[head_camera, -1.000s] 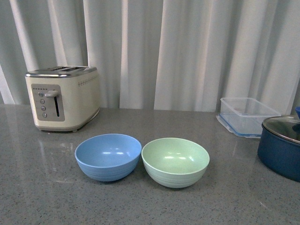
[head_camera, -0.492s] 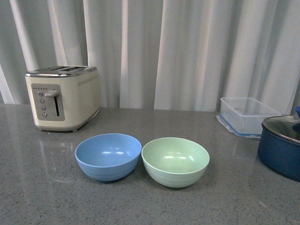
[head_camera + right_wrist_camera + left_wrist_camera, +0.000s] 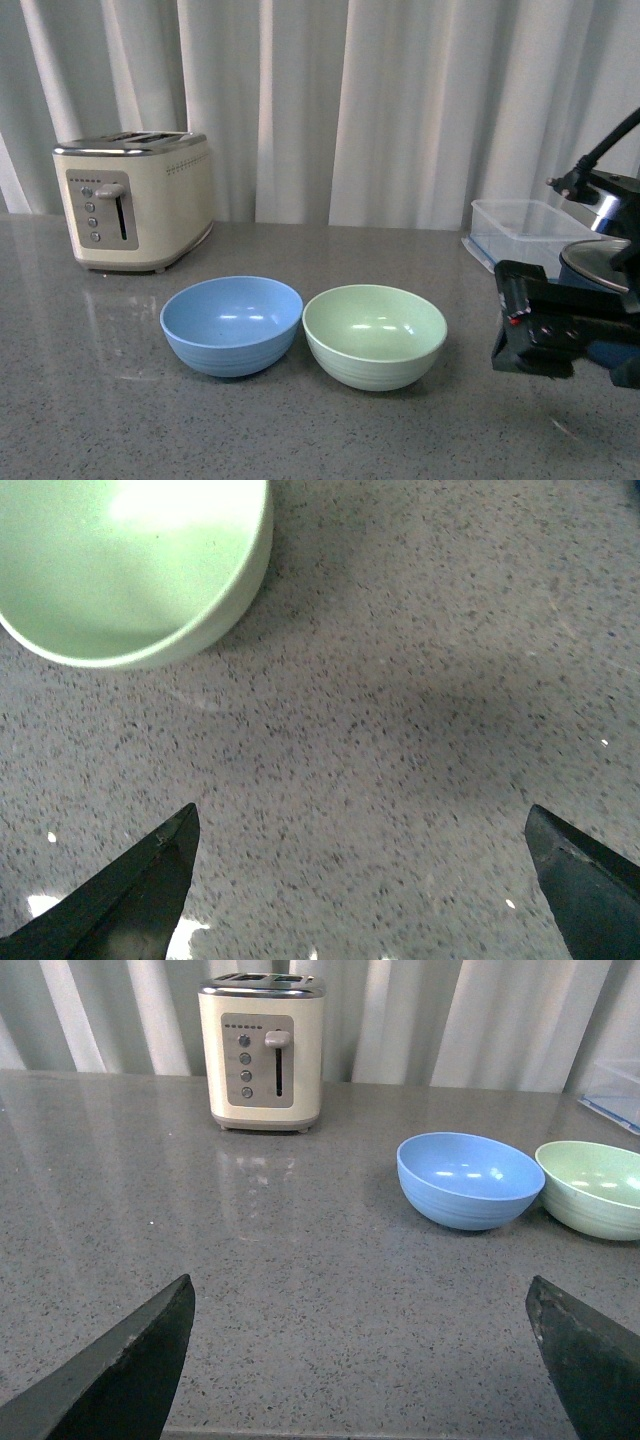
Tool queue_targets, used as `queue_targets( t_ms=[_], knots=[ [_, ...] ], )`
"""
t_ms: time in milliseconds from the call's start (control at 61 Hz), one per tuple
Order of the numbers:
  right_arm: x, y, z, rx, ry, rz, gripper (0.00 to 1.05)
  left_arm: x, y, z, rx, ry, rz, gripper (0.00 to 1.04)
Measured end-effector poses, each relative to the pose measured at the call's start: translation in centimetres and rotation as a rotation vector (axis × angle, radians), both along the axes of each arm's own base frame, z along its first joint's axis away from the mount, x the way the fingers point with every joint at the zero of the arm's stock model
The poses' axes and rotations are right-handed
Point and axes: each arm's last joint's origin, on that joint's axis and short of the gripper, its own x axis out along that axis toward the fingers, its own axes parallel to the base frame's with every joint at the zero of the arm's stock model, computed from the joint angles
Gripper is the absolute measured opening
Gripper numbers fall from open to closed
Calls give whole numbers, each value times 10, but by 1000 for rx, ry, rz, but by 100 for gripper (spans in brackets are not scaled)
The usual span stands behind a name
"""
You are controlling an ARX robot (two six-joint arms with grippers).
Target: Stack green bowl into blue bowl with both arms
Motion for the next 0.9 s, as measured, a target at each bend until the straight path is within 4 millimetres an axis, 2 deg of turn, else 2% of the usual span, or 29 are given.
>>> queue_targets(
  t_ms=[213,426,590,902],
  knots=[
    [43,8,-5,-6,15,-12,95,0,0,0,0,0,0,98],
    [68,12,-8,-14,16,-17,95,0,0,0,0,0,0,98],
    [81,15,-8,-27,4,-7,95,0,0,0,0,0,0,98],
    [91,29,-5,-37,-12,38,95,0,0,0,0,0,0,98]
  ],
)
